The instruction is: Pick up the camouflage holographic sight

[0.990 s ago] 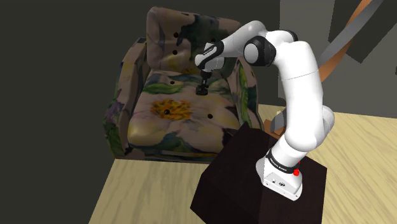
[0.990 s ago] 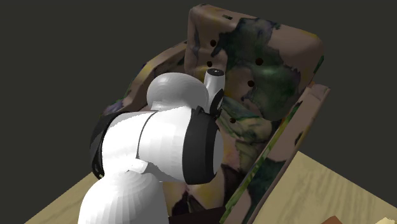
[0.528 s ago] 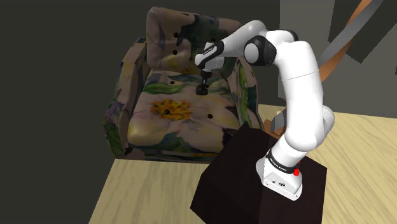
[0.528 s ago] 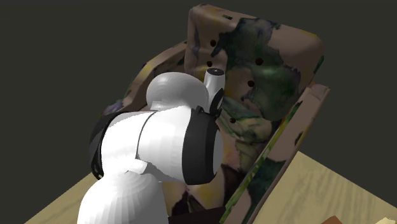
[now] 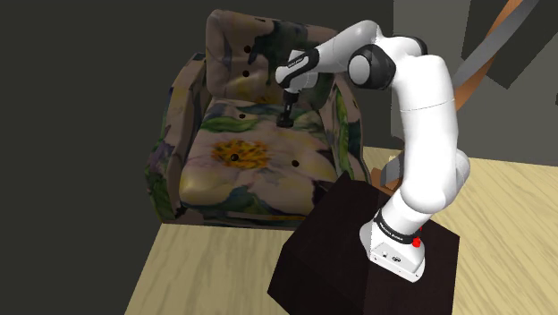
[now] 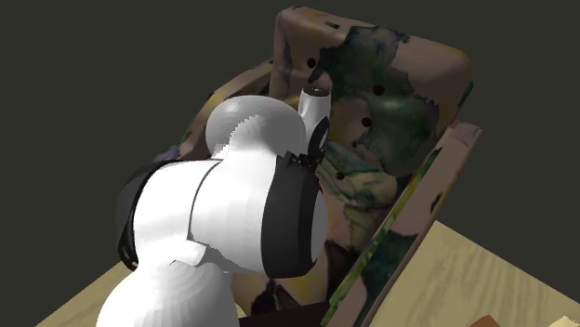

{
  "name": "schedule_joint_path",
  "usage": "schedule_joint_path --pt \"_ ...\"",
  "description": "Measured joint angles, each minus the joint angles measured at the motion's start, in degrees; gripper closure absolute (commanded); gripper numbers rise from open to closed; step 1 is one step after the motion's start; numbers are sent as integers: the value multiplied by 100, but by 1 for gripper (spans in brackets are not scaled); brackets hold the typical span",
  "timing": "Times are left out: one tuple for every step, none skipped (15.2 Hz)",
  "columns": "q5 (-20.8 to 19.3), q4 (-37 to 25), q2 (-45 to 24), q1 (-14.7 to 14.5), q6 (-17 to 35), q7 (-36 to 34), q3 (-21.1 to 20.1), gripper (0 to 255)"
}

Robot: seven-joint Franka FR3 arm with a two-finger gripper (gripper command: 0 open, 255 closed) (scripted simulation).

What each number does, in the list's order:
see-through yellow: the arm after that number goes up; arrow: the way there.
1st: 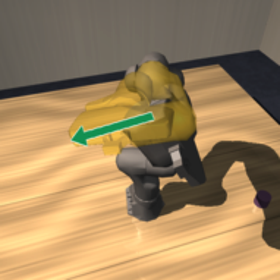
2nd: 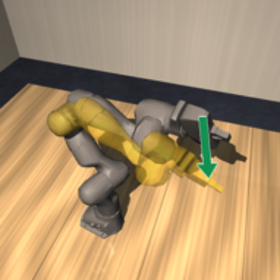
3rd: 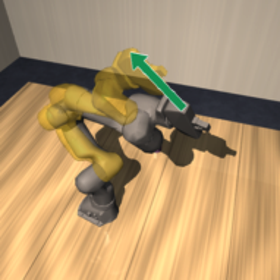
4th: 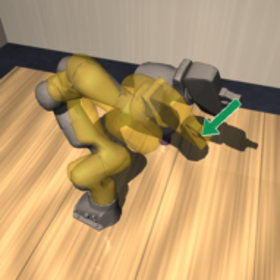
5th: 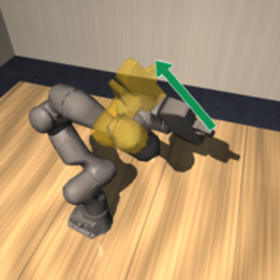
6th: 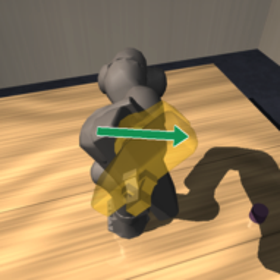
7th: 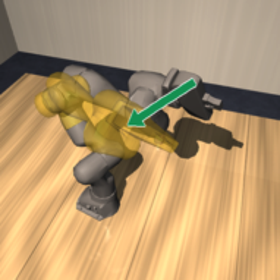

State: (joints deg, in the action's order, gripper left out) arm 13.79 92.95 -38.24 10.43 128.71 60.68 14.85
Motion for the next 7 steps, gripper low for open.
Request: schedule_joint_path --pt "-12 -2 41 -7 -42 -11 10 255" --pt "-26 -12 87 -10 -98 -15 21 255" --pt "-39 -35 119 -14 -152 -25 29 255" --pt "-52 -27 168 -20 -192 -31 39 255" --pt "-68 -6 231 -34 -234 -44 51 255" --pt "-86 7 298 -45 -286 -54 63 255" --pt "-94 2 325 -50 -316 -61 69 255"
